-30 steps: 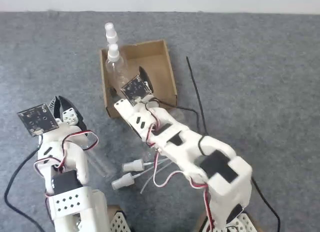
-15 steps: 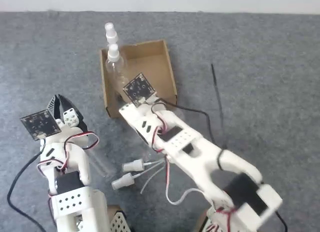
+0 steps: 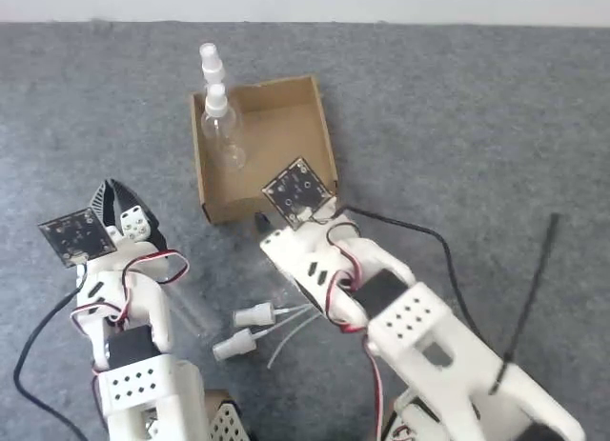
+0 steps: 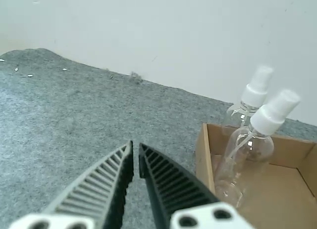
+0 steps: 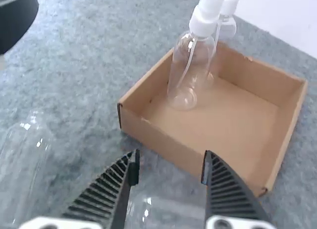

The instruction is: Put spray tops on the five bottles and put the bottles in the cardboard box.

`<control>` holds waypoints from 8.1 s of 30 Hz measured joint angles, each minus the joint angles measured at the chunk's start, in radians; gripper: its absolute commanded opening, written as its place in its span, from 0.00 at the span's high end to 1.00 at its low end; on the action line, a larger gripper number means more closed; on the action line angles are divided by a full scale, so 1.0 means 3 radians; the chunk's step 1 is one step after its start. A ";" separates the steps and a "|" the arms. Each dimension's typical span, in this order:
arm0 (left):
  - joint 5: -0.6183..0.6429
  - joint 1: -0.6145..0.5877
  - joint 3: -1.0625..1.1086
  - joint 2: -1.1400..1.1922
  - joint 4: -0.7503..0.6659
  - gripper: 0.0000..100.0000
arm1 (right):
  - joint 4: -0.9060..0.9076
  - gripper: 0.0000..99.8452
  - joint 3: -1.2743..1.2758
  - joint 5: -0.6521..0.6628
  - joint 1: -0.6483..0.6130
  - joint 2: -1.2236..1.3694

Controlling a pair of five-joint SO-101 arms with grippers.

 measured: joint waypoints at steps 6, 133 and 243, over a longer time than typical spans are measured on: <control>0.0000 0.0000 0.0000 0.0000 0.0000 0.98 | 0.0593 0.84 0.0000 0.0000 0.0000 -0.0378; -0.0097 0.0000 0.0000 0.0000 0.0000 0.98 | 0.3815 0.90 -0.1754 0.1355 0.1345 0.1151; -0.0097 -0.0005 0.0000 0.0000 0.0000 0.98 | 0.2941 0.80 -0.1514 0.0118 0.1724 0.2271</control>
